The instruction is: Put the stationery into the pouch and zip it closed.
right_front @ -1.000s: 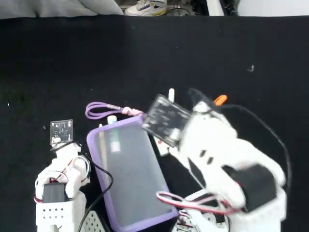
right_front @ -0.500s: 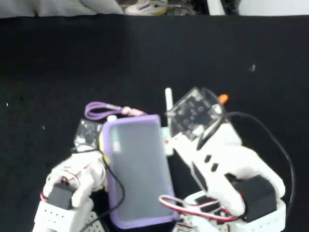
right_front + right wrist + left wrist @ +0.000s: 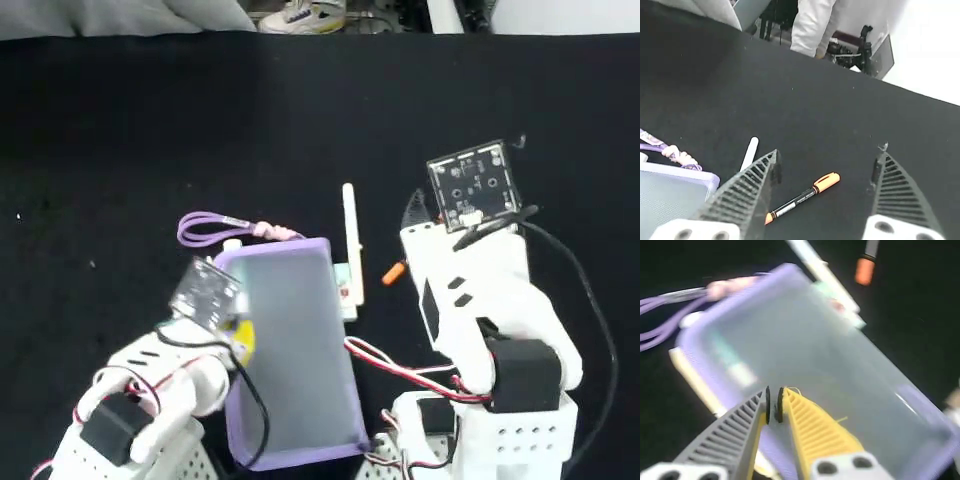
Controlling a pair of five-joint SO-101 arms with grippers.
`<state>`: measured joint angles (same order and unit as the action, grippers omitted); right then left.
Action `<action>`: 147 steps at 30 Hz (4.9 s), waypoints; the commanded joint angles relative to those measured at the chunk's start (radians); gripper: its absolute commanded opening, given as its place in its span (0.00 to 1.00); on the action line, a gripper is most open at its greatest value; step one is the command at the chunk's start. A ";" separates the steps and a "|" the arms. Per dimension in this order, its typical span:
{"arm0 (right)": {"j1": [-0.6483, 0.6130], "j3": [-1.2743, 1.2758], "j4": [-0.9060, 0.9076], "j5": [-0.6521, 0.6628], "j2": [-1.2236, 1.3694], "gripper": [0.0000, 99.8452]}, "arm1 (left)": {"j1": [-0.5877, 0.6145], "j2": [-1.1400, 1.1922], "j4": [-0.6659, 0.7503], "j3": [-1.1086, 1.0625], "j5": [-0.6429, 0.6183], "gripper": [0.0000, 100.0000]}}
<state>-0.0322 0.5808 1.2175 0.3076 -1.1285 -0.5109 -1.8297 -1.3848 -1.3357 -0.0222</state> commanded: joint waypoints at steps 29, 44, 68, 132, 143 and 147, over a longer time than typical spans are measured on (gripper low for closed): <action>0.015 -0.005 -0.018 -0.008 -0.004 0.29 | 0.228 0.018 0.651 -0.358 0.163 0.21; 0.014 -0.004 -0.018 -0.008 -0.004 0.29 | 0.286 0.480 0.517 -0.010 0.163 0.21; 0.014 0.022 -0.028 0.000 -0.004 0.29 | 0.469 1.208 0.514 0.355 -0.169 0.21; 0.017 0.024 -0.028 0.000 -0.004 0.29 | 0.352 1.358 0.980 0.262 -0.232 0.21; 0.017 0.035 -0.035 0.002 -0.004 0.29 | 0.463 1.605 0.944 0.501 -0.239 0.21; 0.018 0.068 -0.078 0.002 -0.004 0.29 | 0.455 1.577 0.770 0.558 -0.239 0.21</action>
<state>-0.0322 0.6452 1.1838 0.3046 -1.1270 -0.0706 -0.2309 -0.4749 -0.8707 -0.2493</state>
